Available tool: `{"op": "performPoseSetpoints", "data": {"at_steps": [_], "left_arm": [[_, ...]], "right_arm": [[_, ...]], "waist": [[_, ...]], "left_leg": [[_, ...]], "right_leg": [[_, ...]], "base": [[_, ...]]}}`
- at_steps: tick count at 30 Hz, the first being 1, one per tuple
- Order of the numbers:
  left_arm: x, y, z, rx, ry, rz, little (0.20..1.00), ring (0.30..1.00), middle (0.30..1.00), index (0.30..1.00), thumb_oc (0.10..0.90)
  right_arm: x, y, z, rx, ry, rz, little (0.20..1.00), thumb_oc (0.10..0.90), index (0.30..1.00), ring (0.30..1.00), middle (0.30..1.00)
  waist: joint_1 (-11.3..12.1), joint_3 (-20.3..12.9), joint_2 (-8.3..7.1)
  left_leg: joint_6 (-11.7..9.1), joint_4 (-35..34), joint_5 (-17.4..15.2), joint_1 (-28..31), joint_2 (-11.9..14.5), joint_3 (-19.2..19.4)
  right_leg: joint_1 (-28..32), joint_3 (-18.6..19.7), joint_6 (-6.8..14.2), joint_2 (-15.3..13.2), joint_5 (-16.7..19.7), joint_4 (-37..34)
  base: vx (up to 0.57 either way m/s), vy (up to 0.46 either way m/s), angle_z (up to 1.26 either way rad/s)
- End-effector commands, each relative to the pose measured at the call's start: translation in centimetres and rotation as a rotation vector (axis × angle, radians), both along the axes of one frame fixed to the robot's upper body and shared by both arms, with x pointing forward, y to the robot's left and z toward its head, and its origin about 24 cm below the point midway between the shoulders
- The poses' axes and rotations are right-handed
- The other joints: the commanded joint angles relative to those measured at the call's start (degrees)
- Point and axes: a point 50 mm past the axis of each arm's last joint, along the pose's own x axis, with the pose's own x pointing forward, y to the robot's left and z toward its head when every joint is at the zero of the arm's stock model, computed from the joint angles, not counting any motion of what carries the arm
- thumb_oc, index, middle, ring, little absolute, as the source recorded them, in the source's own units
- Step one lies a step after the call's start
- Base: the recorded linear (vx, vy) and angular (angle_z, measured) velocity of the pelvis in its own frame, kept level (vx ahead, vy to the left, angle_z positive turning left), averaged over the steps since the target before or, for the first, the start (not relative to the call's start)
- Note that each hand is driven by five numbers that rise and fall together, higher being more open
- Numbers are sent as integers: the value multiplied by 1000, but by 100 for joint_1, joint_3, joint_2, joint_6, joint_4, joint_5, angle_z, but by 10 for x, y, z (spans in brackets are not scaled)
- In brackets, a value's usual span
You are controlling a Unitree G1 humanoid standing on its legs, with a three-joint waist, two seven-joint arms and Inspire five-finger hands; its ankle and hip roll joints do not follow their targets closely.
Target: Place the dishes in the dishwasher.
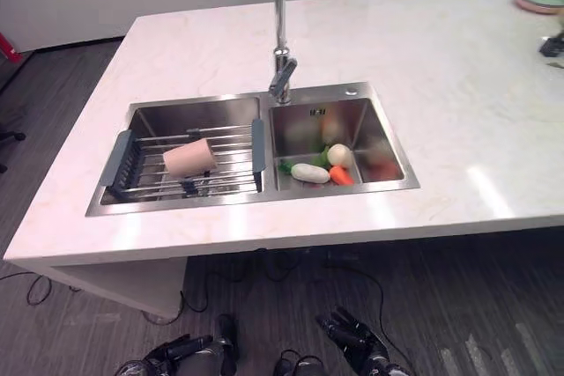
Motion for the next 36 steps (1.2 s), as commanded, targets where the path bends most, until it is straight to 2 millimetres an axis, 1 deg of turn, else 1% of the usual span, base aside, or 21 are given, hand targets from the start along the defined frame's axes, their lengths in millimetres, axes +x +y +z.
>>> {"op": "performPoseSetpoints", "data": {"at_steps": [1,4,7,13,15,16,18,21,22,24,25,27,28,29,30,31,32,33,34,35,36], "left_arm": [[-39,2,-9,37,117,-6,900,900,900,900,800],[-34,4,-7,35,96,45,900,900,900,900,800],[-31,4,-7,8,67,152,900,900,900,900,800],[-36,14,-6,29,63,248,900,900,900,900,800],[-39,23,-5,81,53,348,900,900,900,900,800],[-39,23,-5,81,53,348,900,900,900,900,800],[-42,36,-3,125,24,473,900,900,900,900,800],[-40,58,5,235,-57,535,900,900,900,900,800],[-36,80,16,334,-130,580,900,900,900,900,800],[-33,95,25,399,-183,590,900,900,900,900,800],[-28,119,40,516,-246,563,900,900,900,900,800],[-23,144,60,669,-298,541,900,900,900,900,800],[-20,173,85,833,-345,523,900,900,900,900,800],[-19,181,94,889,-359,514,900,900,900,900,800],[-14,211,129,1068,-420,498,900,900,900,900,800],[-12,234,162,1204,-480,489,900,900,900,900,800],[-10,245,184,1292,-532,478,900,900,900,900,800],[-10,248,189,1307,-540,476,900,900,900,900,800],[-4,266,241,1465,-696,435,900,900,900,900,800],[-2,268,251,1498,-731,422,900,900,900,900,800],[7,270,288,1573,-897,386,900,900,900,900,800]], "right_arm": [[22,2,9,11,-105,-49,900,800,900,900,900],[17,5,5,-1,-69,-34,900,800,900,900,900],[10,5,-1,-17,-24,-36,900,800,900,900,900],[2,2,-3,-26,-8,-57,900,800,900,900,900],[-1,0,-4,-37,-1,-55,900,800,900,900,900],[-1,0,-4,-37,-1,-55,900,800,900,900,900],[-1,-2,-4,-45,9,-49,900,800,900,900,900],[-2,-7,-3,-57,19,-54,900,800,900,900,900],[-3,-14,-1,-70,26,-57,900,800,900,900,900],[-5,-19,0,-79,31,-62,900,800,900,900,900],[-7,-26,2,-87,37,-69,900,800,900,900,900],[-10,-31,3,-91,41,-60,900,800,900,900,900],[-11,-34,4,-104,45,-38,900,800,900,900,900],[-12,-34,4,-107,45,-33,900,800,900,900,900],[-14,-36,4,-112,46,-36,900,800,900,900,900],[-17,-37,3,-109,46,-57,900,800,900,900,900],[-18,-39,4,-108,48,-73,900,800,900,900,900],[-19,-38,3,-107,48,-74,900,800,900,900,900],[-21,-40,3,-107,56,-86,900,800,900,900,900],[-21,-40,3,-107,57,-85,900,800,900,900,900],[-23,-39,2,-110,63,-79,900,800,900,900,900]], "waist": [[196,30,15],[196,-19,19],[241,-85,8],[290,-141,-37],[305,-161,-36],[305,-161,-36],[342,-181,-29],[364,-192,0],[377,-192,42],[391,-190,78],[411,-193,122],[435,-193,144],[473,-193,175],[484,-195,179],[539,-206,200],[578,-218,211],[604,-226,228],[603,-229,224],[633,-254,254],[633,-257,254],[639,-274,271]], "left_leg": [[-295,220,-726,477,108,-49],[-270,220,-796,508,27,-101],[-226,220,-895,532,-58,-140],[-170,220,-1018,581,-144,-168],[-170,220,-1051,603,-166,-172],[-170,220,-1051,603,-166,-172],[-170,220,-1077,610,-189,-193],[-170,220,-1112,621,-237,-239],[-171,220,-1122,607,-275,-281],[-172,220,-1118,599,-295,-309],[-172,220,-1114,592,-315,-334],[-159,220,-1119,579,-339,-364],[-140,220,-1124,561,-370,-405],[-133,220,-1126,557,-378,-415],[-104,220,-1134,551,-407,-464],[-75,220,-1147,552,-435,-509],[-65,220,-1150,551,-449,-531],[-63,220,-1151,551,-452,-535],[-48,220,-1160,557,-475,-570],[-46,220,-1162,559,-477,-572],[-40,220,-1170,566,-482,-578]], "right_leg": [[433,-31,464,-382,-103,-582],[386,0,479,-385,-80,-582],[318,-12,493,-403,-68,-582],[332,-43,483,-373,-103,-582],[348,-59,485,-386,-124,-582],[348,-59,485,-386,-124,-582],[355,-90,481,-414,-141,-582],[357,-97,481,-430,-163,-582],[346,-96,484,-449,-179,-582],[344,-99,487,-461,-185,-582],[339,-100,492,-479,-188,-582],[326,-107,497,-492,-189,-582],[316,-107,498,-496,-193,-582],[313,-105,499,-496,-193,-582],[310,-99,504,-490,-193,-582],[319,-95,512,-482,-199,-582],[323,-91,517,-474,-197,-582],[324,-90,518,-474,-198,-582],[335,-77,529,-457,-192,-582],[337,-74,530,-455,-191,-582],[341,-66,532,-450,-185,-582]], "base": [[45,110,-21],[37,96,24],[22,59,28],[30,11,13],[43,24,10],[35,31,3],[21,15,-1],[19,30,2],[16,75,5],[11,80,3],[3,72,5],[-5,52,7],[-6,28,5],[0,0,0],[14,-14,5],[20,-23,6],[18,-17,11],[25,-16,7],[22,-11,4],[34,-13,1],[52,-13,7]]}}
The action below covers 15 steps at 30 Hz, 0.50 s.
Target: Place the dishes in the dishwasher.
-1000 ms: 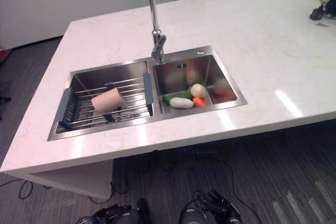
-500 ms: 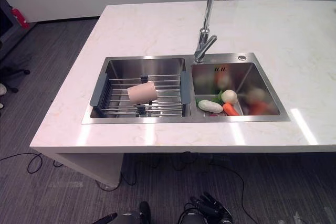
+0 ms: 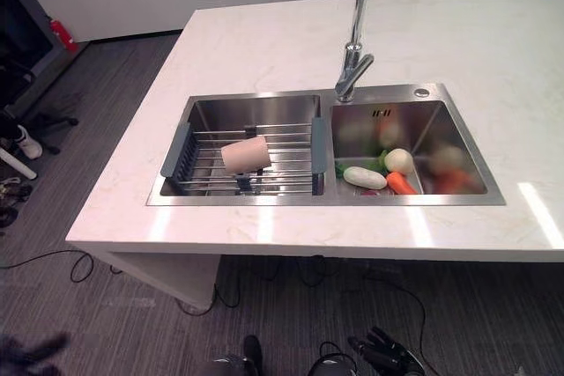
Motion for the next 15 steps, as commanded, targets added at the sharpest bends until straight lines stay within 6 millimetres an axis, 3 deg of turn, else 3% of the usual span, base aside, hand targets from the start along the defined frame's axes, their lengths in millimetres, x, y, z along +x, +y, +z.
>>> {"op": "performPoseSetpoints", "data": {"at_steps": [1,2,3,5,6,9,10,15], "left_arm": [[44,18,171,611,-440,-300,900,900,900,900,800],[47,17,178,620,-457,-312,900,900,900,900,800],[63,1,212,674,-592,-440,900,900,900,900,800],[74,-14,228,703,-645,-549,900,900,900,900,800],[92,-40,247,745,-679,-707,900,900,900,900,800],[109,-73,262,829,-654,-882,900,900,900,900,800],[124,-98,272,820,-633,-1036,900,900,900,900,800],[154,-137,284,614,-663,-1332,900,900,900,900,800]], "right_arm": [[17,7,3,15,-88,7,900,800,900,900,900],[17,8,3,16,-87,8,900,800,900,900,900],[17,12,1,23,-80,6,900,800,900,900,900],[17,15,-1,30,-74,5,900,800,900,900,900],[17,19,-2,38,-64,12,900,800,900,900,900],[16,23,-4,45,-47,20,900,800,900,900,900],[11,25,-6,50,-27,27,900,800,900,900,900],[-1,23,-9,53,1,6,900,800,900,900,900]], "waist": [[12,58,44],[13,53,38],[22,11,35],[16,-14,18],[-24,-52,-13],[-84,-80,-40],[-168,-117,-71],[-407,-182,-116]], "left_leg": [[-191,646,-1015,89,11,-294],[-192,646,-1020,94,9,-293],[-190,646,-1051,118,-1,-297],[-190,646,-1072,138,-5,-291],[-200,646,-1095,168,2,-258],[-209,646,-1117,207,4,-215],[-216,646,-1146,260,19,-142],[-192,646,-1206,372,69,42]], "right_leg": [[568,189,368,153,-105,-682],[572,189,370,153,-108,-682],[597,178,378,153,-127,-682],[612,184,381,158,-139,-682],[611,212,396,164,-139,-682],[602,253,423,173,-120,-682],[599,292,462,178,-100,-682],[546,442,526,209,-31,-682]], "base": [[53,-13,13],[84,-33,14],[74,-38,12],[70,-40,12],[42,-24,9],[52,-33,0],[49,-47,-11],[30,-50,-23]]}}
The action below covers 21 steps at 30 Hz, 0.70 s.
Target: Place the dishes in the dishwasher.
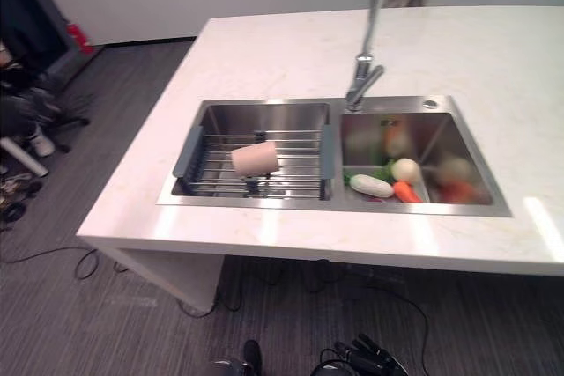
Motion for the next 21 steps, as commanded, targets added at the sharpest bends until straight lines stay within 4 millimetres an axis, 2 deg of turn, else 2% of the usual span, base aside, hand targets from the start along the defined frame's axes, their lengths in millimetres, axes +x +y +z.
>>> {"op": "performPoseSetpoints", "data": {"at_steps": [1,2,5,9,14,21], "left_arm": [[2,14,40,-102,-58,-18,900,900,900,900,800],[11,-1,40,-38,-5,-60,900,900,900,900,800],[29,-25,37,14,115,-136,900,900,900,900,800],[50,-42,28,74,247,-139,900,900,900,900,800],[70,-39,12,113,365,-71,900,900,900,900,800],[79,-19,-3,163,468,18,900,900,900,900,800]], "right_arm": [[3,-9,4,-20,-21,3,900,800,900,900,900],[1,-11,4,-16,-20,-10,900,800,900,900,900],[-2,-10,4,-8,-17,-20,900,800,900,900,900],[-8,-8,2,-8,-3,-26,900,800,900,900,900],[-14,-10,2,-13,4,-53,900,800,900,900,900],[-25,-13,2,-29,10,-83,900,800,900,900,900]], "waist": [[-169,-74,95],[-256,-80,84],[-450,-79,75],[-681,-68,96],[-898,-18,174],[-1052,16,262]], "left_leg": [[-175,599,-1201,247,74,-37],[-176,599,-1215,284,96,32],[-174,599,-1241,346,127,152],[-173,599,-1253,396,176,327],[-190,599,-1236,438,222,502],[-201,599,-1216,461,220,602]], "right_leg": [[496,227,431,143,-77,-621],[473,286,454,155,-42,-621],[418,420,493,192,25,-621],[330,588,517,223,96,-621],[223,730,552,229,172,-621],[153,839,592,232,240,-621]], "base": [[17,-65,-34],[13,-55,-33],[15,-54,-25],[5,-24,-27],[-5,-12,-27],[2,-13,-13]]}}
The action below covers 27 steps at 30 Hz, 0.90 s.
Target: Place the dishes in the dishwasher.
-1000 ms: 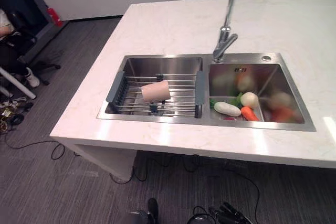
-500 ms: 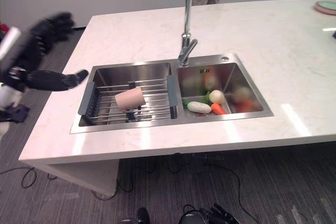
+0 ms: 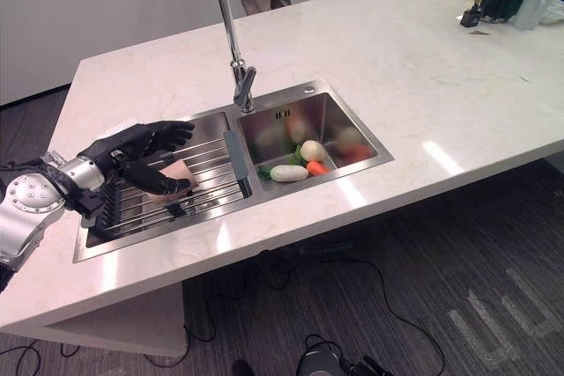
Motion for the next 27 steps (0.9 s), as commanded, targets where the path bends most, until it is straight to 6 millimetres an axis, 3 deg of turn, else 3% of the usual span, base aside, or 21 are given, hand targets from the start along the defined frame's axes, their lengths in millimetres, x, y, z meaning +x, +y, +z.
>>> {"op": "performPoseSetpoints", "data": {"at_steps": [1,8,13,21,27], "left_arm": [[9,1,78,40,-298,-7,900,900,900,900,800],[10,9,77,167,-325,39,900,900,900,900,800],[9,22,76,161,-347,128,900,900,900,900,800],[6,36,62,183,-376,232,900,900,900,900,800],[4,46,63,267,-414,322,900,900,900,900,800]], "right_arm": [[15,-8,8,-23,-105,-22,900,800,900,900,900],[15,-11,10,-29,-122,-12,900,800,900,900,900],[17,-11,11,-27,-124,-2,900,800,900,900,900],[18,-7,11,-11,-130,-4,900,800,900,900,900],[20,-4,11,17,-137,15,900,800,900,900,900]], "waist": [[-63,42,35],[-116,90,120],[-133,119,155],[-114,172,127],[-131,240,111]], "left_leg": [[-94,799,-1151,95,-64,-232],[-89,799,-1134,48,-105,-211],[-83,799,-1124,24,-121,-207],[-58,799,-1124,-25,-157,-234],[-49,799,-1117,-52,-165,-230]], "right_leg": [[236,63,622,-134,-95,-265],[156,117,650,-166,-57,-265],[121,125,657,-183,-44,-265],[70,122,670,-205,-15,-265],[27,137,678,-214,2,-265]], "base": [[0,0,0],[-1,2,-1],[-5,18,-5],[0,0,0],[0,0,-1]]}}
